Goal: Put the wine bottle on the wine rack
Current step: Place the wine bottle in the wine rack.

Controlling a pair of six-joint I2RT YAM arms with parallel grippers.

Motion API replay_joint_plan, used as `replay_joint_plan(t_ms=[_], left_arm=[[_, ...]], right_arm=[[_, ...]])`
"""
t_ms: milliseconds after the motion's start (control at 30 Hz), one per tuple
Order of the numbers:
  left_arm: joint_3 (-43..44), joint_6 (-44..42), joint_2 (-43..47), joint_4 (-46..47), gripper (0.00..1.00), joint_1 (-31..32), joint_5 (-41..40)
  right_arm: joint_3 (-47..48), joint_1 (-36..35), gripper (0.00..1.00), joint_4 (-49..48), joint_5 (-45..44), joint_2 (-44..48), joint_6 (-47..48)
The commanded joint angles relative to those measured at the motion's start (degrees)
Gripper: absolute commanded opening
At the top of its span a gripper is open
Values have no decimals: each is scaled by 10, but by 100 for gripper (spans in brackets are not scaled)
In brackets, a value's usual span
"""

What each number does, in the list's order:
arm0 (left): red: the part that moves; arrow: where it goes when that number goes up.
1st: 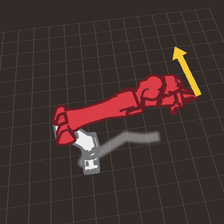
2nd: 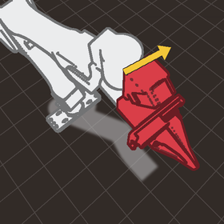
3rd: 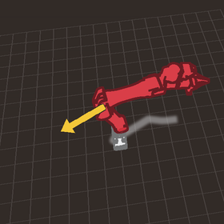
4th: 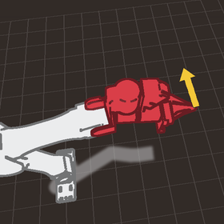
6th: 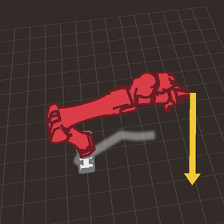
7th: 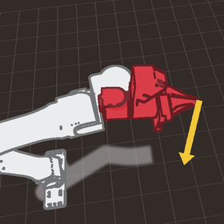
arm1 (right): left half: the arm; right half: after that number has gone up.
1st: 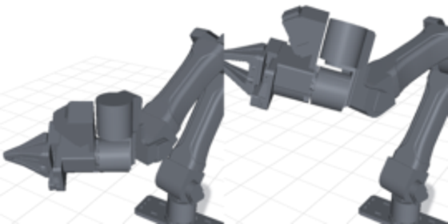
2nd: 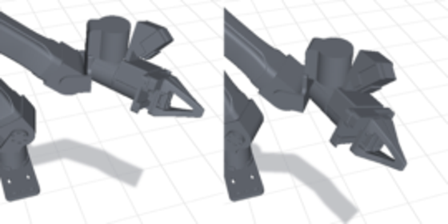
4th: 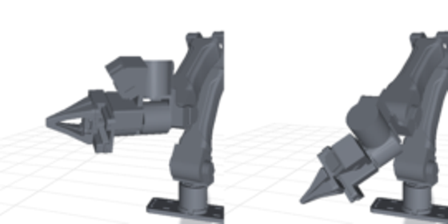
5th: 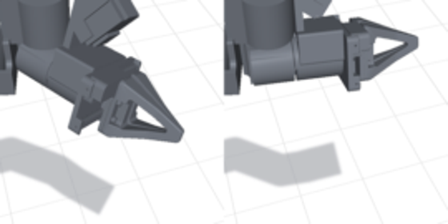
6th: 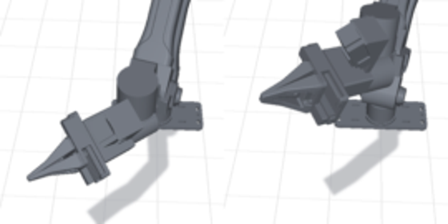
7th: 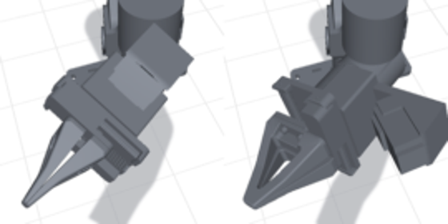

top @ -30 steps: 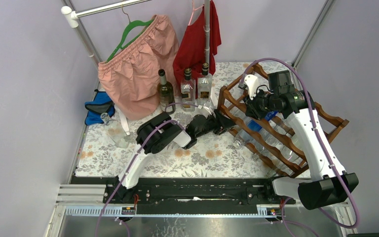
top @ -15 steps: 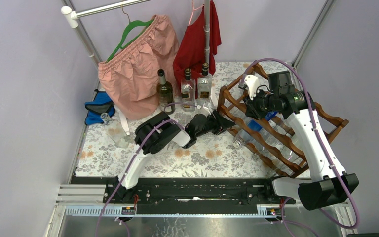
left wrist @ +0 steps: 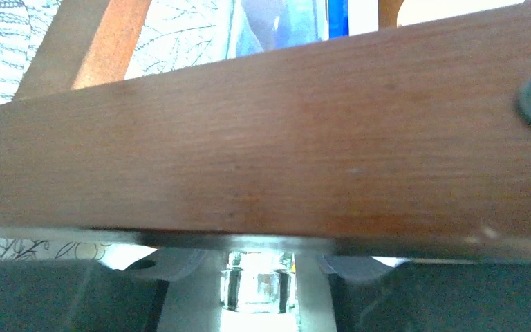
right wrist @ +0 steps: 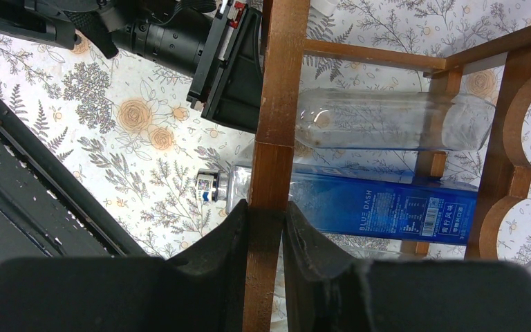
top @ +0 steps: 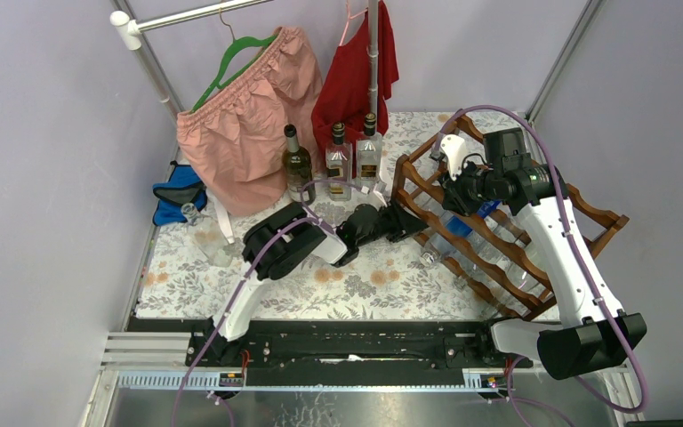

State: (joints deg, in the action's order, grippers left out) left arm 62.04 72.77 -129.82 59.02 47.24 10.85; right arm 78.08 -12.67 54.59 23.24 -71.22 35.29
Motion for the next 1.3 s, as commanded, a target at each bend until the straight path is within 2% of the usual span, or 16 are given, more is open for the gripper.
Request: replay_joint_plan(t_ms=[0,233,500,667,867,1267], left_arm=[[3,-56,18,-84,35,0,-43],[18,-158,38,-143,33,7,-78],[37,-231,40,-179,34,16,-107],[40,-244,36,-191,43,17,-107],[39,-258,51,-217,61,20,-130],[47,-292,73,-274,64,29,-181]], right_arm=[[-22,-16,2,33,91,-10,5],[-23,-15,2,32,94,-12,4],[-25,-16,2,35,92,-9,6],[-26,-16,2,35,93,-9,6],[-29,-15,2,32,92,-9,6],[-26,-16,2,32,94,-13,3]])
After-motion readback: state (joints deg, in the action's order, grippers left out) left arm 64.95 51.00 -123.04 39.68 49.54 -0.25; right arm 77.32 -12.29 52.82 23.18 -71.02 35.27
